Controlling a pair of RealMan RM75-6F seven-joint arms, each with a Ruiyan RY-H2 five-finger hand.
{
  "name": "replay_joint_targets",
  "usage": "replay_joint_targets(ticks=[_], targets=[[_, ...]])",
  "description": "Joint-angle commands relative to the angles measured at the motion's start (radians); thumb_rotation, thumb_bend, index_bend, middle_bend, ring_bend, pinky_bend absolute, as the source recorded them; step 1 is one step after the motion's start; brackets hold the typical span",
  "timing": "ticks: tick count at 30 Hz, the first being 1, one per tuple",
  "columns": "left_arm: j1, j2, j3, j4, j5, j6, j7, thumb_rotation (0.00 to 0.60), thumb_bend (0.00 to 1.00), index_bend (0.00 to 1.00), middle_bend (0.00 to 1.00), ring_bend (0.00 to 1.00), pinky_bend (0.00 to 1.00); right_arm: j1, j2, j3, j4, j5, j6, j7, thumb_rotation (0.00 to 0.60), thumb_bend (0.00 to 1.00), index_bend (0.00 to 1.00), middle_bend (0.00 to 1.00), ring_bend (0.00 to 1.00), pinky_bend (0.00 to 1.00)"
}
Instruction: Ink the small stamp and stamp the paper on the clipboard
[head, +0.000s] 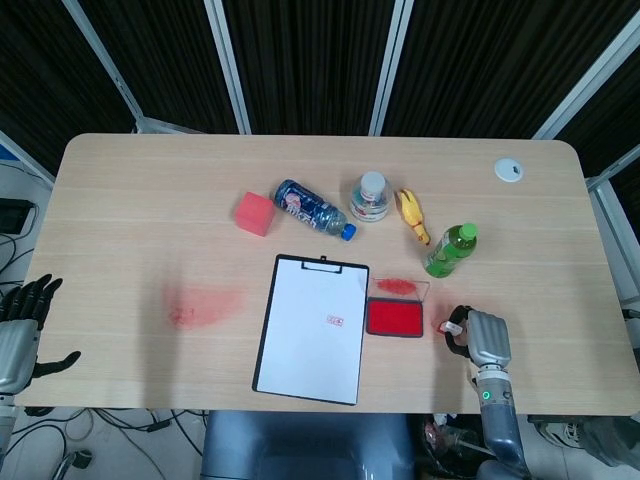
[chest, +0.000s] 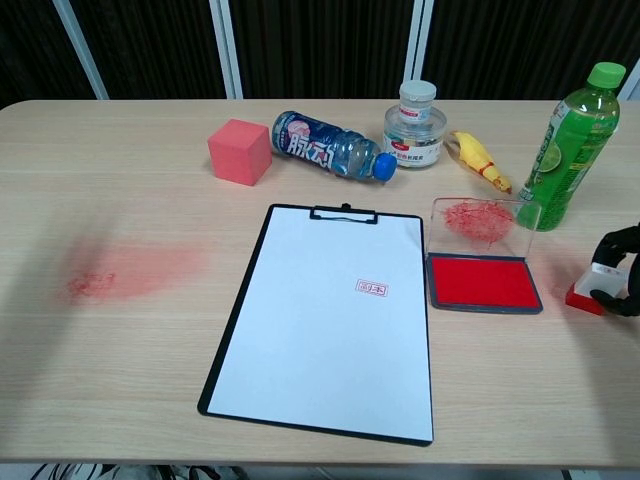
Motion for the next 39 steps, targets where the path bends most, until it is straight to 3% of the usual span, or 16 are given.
replay_joint_targets(ticks=[1,25,31,34,39], targets=[[0.000,0.000,0.000,0.000,0.000,0.000,0.000,0.600,0.01,0.00,0.00,0.00,0.00,0.001,0.003,-0.001,-0.005,0.005,-0.004,-0.005,0.600,0.41,0.58,0.44,0.52,0.72],[0.001,0.002,0.000,-0.001,0.003,0.003,-0.005,0.600,0.01,0.00,0.00,0.00,0.00,0.006,0.018,-0.005,-0.041,0.026,-0.005,-0.032,0.600,0.40,0.48,0.40,0.50,0.72],[0.001,0.002,0.000,0.000,0.004,0.002,-0.005,0.600,0.01,0.00,0.00,0.00,0.00,0.007,0.021,-0.005,-0.046,0.028,-0.004,-0.034,0.600,0.38,0.36,0.38,0.49,0.72],[0.001,0.002,-0.001,-0.001,0.004,0.003,-0.006,0.600,0.01,0.00,0.00,0.00,0.00,0.008,0.023,-0.005,-0.049,0.032,-0.004,-0.038,0.600,0.34,0.24,0.36,0.47,0.71],[0.002,0.003,0.000,-0.001,0.005,0.003,-0.007,0.600,0.01,0.00,0.00,0.00,0.00,0.008,0.034,-0.006,-0.067,0.037,0.001,-0.052,0.600,0.24,0.09,0.26,0.39,0.67]])
